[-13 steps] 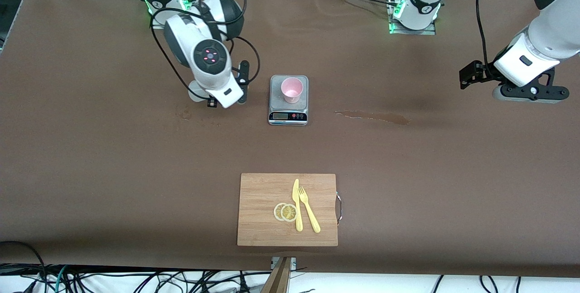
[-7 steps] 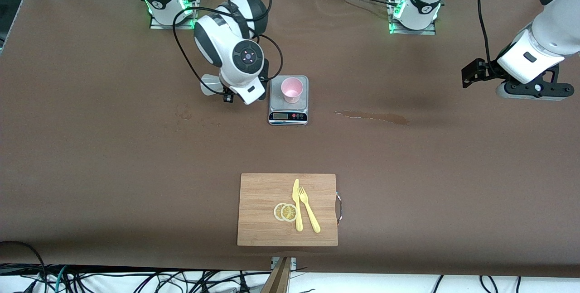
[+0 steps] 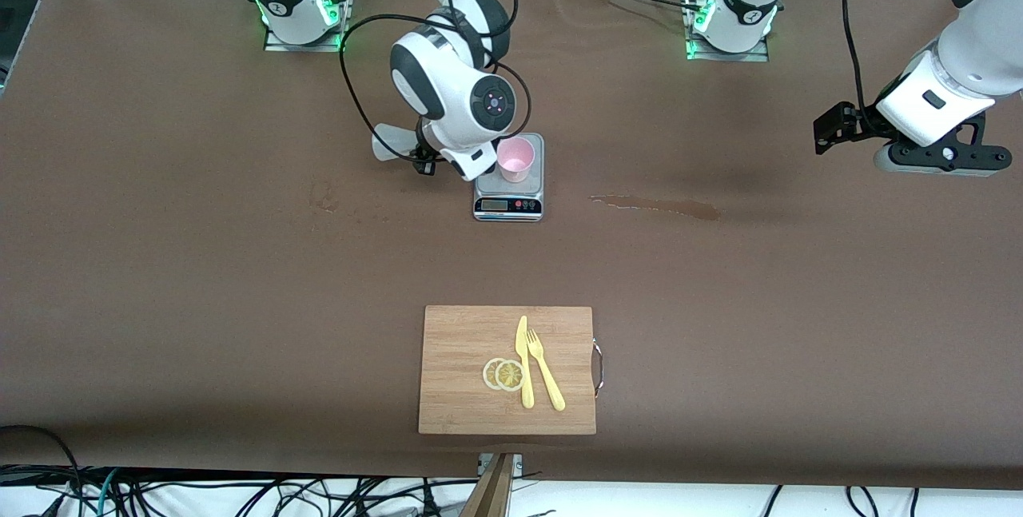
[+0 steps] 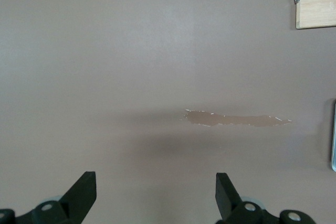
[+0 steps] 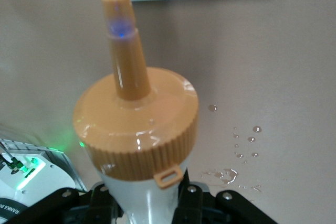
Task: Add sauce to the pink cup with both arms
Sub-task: 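Tilt the bottle nozzle over the pink cup with the right gripper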
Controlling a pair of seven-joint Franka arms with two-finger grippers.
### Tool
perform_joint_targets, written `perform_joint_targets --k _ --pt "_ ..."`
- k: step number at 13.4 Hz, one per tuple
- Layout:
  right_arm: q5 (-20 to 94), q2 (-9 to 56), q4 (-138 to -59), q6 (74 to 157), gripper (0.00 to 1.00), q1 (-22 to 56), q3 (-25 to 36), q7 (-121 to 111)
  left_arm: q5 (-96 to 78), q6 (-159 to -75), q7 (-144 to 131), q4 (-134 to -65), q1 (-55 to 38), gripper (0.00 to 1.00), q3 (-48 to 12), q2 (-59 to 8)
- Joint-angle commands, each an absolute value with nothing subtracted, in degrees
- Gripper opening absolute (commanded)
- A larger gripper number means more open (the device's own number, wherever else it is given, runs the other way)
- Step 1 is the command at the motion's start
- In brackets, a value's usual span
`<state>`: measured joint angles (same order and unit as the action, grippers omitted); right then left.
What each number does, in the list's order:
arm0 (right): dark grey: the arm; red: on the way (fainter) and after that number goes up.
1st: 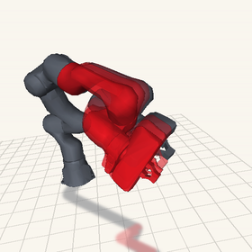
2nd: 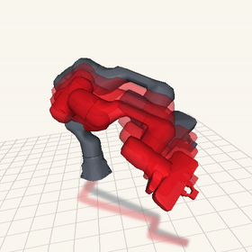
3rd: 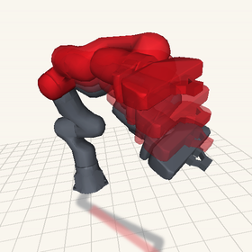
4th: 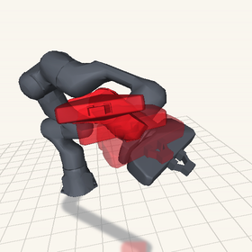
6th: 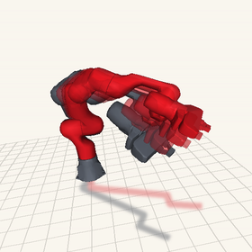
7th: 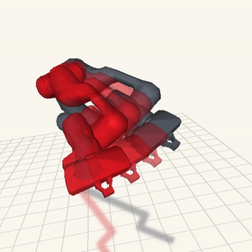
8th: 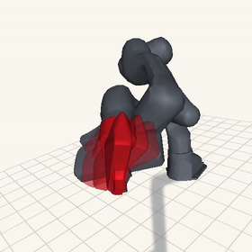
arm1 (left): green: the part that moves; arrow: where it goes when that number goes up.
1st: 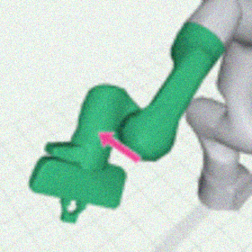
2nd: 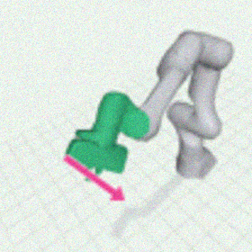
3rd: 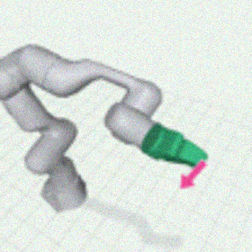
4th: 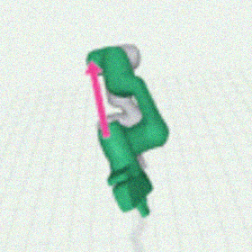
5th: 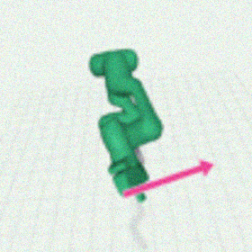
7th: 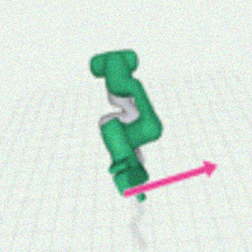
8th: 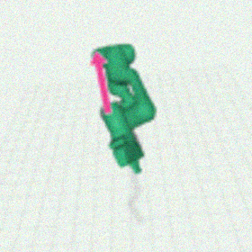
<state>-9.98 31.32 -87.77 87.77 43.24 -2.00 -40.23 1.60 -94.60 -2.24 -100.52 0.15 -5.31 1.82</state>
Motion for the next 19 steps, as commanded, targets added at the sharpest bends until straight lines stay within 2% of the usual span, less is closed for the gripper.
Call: perform_joint_targets --k 1,4,7,9,19 --pt "-11.5 32.7 -84.6 83.9 0.00 45.2 -1.3 -39.1 1.8 -93.2 -1.8 -100.1 0.4 1.00 -5.5 2.5" --pt "-12.1 36.5 -78.3 78.8 0.00 47.0 -1.3 -37.9 1.8 -93.2 -1.9 -100.0 0.4 1.00 -5.5 2.4" --pt "-12.2 37.7 -77.3 78.4 0.00 47.5 -1.2 -37.7 1.8 -93.3 -2.0 -100.0 0.3 1.00 -5.6 2.4" --pt "-12.1 40.2 -73.5 76.2 0.00 48.9 -0.3 -36.4 1.8 -93.5 -2.0 -100.1 0.3 1.00 -5.6 2.2" --pt "-14.9 42.5 -70.2 74.0 0.00 49.0 1.5 -36.3 1.8 -93.4 -1.9 -100.0 0.1 1.00 -5.6 2.5"
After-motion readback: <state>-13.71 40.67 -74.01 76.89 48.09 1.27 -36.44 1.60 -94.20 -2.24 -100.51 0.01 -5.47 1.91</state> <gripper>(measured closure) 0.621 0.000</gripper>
